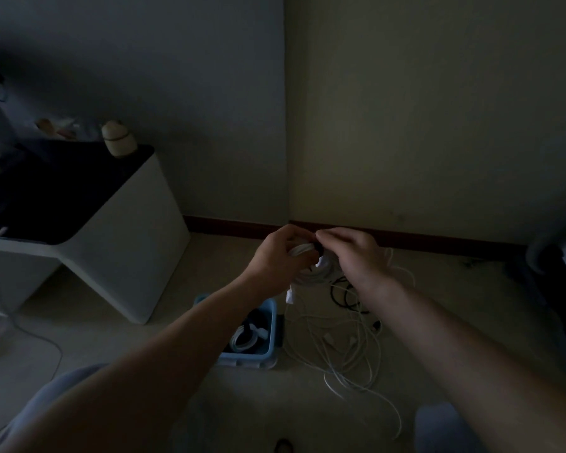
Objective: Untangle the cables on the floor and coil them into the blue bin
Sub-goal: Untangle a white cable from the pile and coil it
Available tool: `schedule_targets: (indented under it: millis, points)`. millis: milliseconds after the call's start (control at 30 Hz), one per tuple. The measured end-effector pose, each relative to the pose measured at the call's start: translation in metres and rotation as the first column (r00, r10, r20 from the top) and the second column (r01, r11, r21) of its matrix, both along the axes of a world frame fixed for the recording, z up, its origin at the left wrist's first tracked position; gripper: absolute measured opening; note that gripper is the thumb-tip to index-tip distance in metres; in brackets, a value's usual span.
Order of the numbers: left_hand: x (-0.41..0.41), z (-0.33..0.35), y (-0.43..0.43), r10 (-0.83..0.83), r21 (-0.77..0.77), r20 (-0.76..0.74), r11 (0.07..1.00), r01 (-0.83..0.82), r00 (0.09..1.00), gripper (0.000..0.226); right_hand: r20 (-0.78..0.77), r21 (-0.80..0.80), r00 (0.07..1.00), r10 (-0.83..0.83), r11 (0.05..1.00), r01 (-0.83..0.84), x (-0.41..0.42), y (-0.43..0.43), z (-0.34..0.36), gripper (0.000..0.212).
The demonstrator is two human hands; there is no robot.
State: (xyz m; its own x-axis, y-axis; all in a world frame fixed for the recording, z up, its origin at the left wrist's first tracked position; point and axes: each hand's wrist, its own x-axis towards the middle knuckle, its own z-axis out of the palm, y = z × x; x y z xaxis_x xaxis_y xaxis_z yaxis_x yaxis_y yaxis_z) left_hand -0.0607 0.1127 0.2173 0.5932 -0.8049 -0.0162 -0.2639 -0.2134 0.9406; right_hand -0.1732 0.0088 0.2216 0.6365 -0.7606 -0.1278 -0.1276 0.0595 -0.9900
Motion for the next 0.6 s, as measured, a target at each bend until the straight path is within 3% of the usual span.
schedule_targets:
  millis: [100, 267, 467, 533, 600]
  points:
    - [0.006, 0.003, 0.002, 0.037, -0.008, -0.055, 0.999, -0.038, 0.998, 0.027, 0.028, -0.207, 0.99, 0.135, 0.97, -0.126, 0.001, 0.002, 0.0, 0.019]
    - [0.016, 0.008, 0.013, 0.087, -0.006, -0.151, 0.996, -0.089, 0.985, 0.028, -0.138, -0.469, 0.96, 0.245, 0.837, -0.282, 0.006, 0.002, -0.011, 0.04]
    - [0.026, 0.009, 0.036, 0.141, 0.062, -0.25, 0.99, -0.129, 0.958, 0.02, -0.255, -0.651, 0.929, 0.269, 0.662, -0.371, 0.017, 0.023, -0.018, 0.055]
    - [0.027, 0.012, 0.044, 0.13, 0.047, -0.338, 0.992, -0.121, 0.932, 0.011, -0.26, -0.671, 0.93, 0.262, 0.643, -0.369, 0.022, 0.029, -0.019, 0.054]
    - [0.03, 0.013, 0.054, 0.161, 0.054, -0.426, 0.987, -0.153, 0.89, 0.016, -0.253, -0.65, 0.928, 0.273, 0.662, -0.372, 0.028, 0.036, -0.019, 0.051]
